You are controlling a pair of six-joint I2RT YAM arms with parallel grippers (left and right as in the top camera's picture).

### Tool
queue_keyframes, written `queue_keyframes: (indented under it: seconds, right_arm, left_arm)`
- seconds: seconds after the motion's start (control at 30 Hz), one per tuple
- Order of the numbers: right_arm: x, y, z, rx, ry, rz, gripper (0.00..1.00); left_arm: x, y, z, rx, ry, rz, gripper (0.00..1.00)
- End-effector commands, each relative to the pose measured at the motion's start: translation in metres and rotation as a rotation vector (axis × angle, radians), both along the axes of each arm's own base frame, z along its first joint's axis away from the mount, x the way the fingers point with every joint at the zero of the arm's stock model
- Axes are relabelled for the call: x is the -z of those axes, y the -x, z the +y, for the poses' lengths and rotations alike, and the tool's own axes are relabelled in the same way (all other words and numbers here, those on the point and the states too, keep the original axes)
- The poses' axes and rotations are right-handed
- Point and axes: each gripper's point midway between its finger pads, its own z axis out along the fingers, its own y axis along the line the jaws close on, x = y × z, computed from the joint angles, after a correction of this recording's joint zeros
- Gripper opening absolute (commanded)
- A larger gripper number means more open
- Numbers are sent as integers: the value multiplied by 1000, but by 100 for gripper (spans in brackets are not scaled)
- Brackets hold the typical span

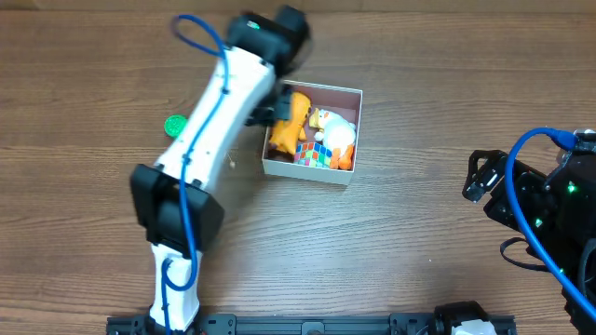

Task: Pack container
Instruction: 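Move the left gripper to the green round toy and grasp it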

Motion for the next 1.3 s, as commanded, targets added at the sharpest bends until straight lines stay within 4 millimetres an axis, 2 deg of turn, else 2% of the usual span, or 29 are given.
queue_keyframes:
  seconds: [0.0, 0.1, 0.17, 0.23, 0.3, 0.33, 0.37, 0.53, 0.7, 0.97, 1.1, 1.2, 1.27]
  right_arm:
    - [-5, 2, -2, 2, 6, -23, 100]
    - [-5, 2, -2, 2, 6, -23, 100]
    - [-5, 2, -2, 2, 7, -18, 100]
    - [-3, 4, -2, 2, 9, -9, 100]
    - [-1, 6, -2, 2, 10, 2, 100]
    - [1, 7, -3, 2, 12, 10, 100]
    - [1, 8, -3, 3, 12, 14, 100]
    - [2, 9, -3, 2, 13, 20, 100]
    - [3, 9, -3, 2, 12, 23, 100]
    - [3, 9, -3, 2, 13, 21, 100]
    - [3, 9, -3, 2, 13, 22, 100]
    - [3, 9, -3, 2, 14, 22, 100]
    - [3, 9, -3, 2, 13, 21, 100]
  left_arm:
    - [-22, -13, 73, -93, -52, -37, 24]
    - [-12, -14, 118, -204, -59, -2, 38]
    - [1, -16, 141, -252, -37, 17, 43]
    - [18, -18, 152, -261, 11, 37, 52]
    - [35, -18, 164, -285, 33, 52, 69]
    - [50, -19, 173, -306, 37, 56, 77]
    - [64, -19, 180, -325, 48, 56, 81]
    - [108, -27, 182, -306, 183, 23, 82]
    - [129, -44, 187, -299, 162, -62, 80]
    - [136, -61, 197, -296, 121, -147, 78]
    - [135, -70, 197, -265, 119, -185, 72]
    - [136, -70, 197, -264, 119, -187, 71]
    - [144, -67, 196, -265, 121, -181, 73]
